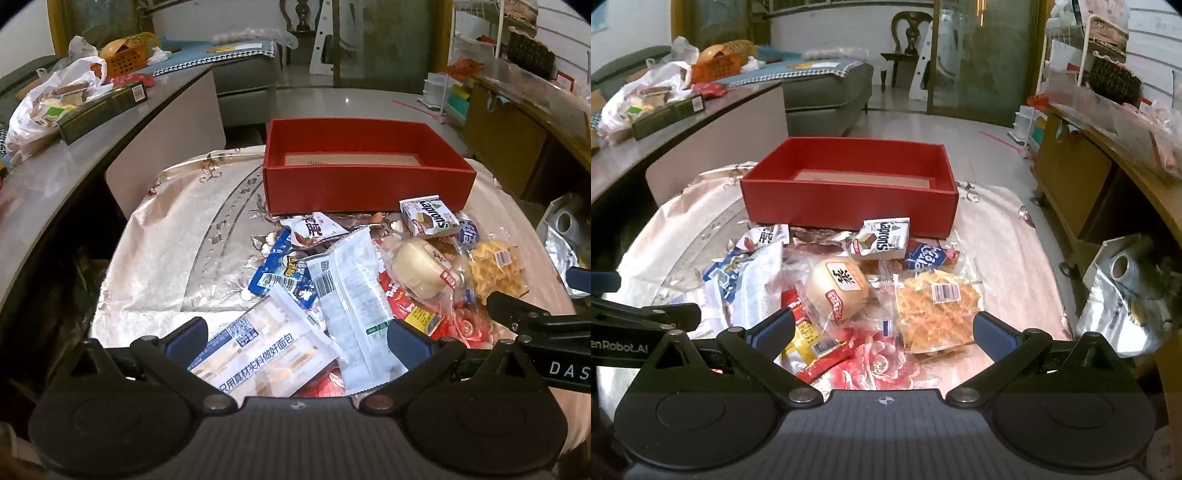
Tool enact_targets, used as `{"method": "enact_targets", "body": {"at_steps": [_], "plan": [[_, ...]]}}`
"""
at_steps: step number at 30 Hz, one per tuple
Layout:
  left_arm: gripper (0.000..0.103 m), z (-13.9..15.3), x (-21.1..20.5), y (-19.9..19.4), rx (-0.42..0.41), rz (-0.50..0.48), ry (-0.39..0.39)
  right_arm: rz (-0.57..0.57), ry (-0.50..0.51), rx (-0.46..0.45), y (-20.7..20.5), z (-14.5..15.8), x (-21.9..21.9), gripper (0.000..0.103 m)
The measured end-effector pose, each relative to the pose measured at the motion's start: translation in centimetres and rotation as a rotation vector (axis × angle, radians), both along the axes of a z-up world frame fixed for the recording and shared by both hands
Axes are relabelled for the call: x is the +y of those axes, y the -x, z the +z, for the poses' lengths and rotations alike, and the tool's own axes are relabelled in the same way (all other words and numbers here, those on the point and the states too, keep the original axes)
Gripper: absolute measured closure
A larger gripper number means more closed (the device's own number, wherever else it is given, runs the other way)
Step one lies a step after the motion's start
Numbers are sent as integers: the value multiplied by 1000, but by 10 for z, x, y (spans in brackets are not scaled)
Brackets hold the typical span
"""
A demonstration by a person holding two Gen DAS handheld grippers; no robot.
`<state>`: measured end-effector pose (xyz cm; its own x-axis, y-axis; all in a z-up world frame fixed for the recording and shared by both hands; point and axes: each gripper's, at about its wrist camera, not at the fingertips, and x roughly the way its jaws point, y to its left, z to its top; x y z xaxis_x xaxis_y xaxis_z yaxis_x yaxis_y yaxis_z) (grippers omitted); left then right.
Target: Organize snacks
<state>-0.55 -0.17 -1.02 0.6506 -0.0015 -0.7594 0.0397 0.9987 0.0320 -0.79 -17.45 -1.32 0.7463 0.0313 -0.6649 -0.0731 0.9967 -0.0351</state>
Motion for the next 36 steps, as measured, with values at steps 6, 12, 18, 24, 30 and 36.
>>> {"method": "enact_targets", "body": {"at_steps": [6,12,18,24,30,36], "plan": [[4,3,0,-8,11,-4,-2,-4,2,11,-1,-1,0,0],[4,2,-1,-7,14,-6,-4,-5,5,27,-3,-2,0,0],[4,3,-2,-6,10,-12,-6,-4,5,40,-3,-4,1,0],[4,4,-3,-6,6,-21,-12,-2,12,48,-4,-7,2,0],[4,4,-3,-6,5,-22,-13,-1,9,52,-4,-7,1,0],[4,4,-4,-5,3,-24,-13,-1,10,52,-4,-8,2,0]]}}
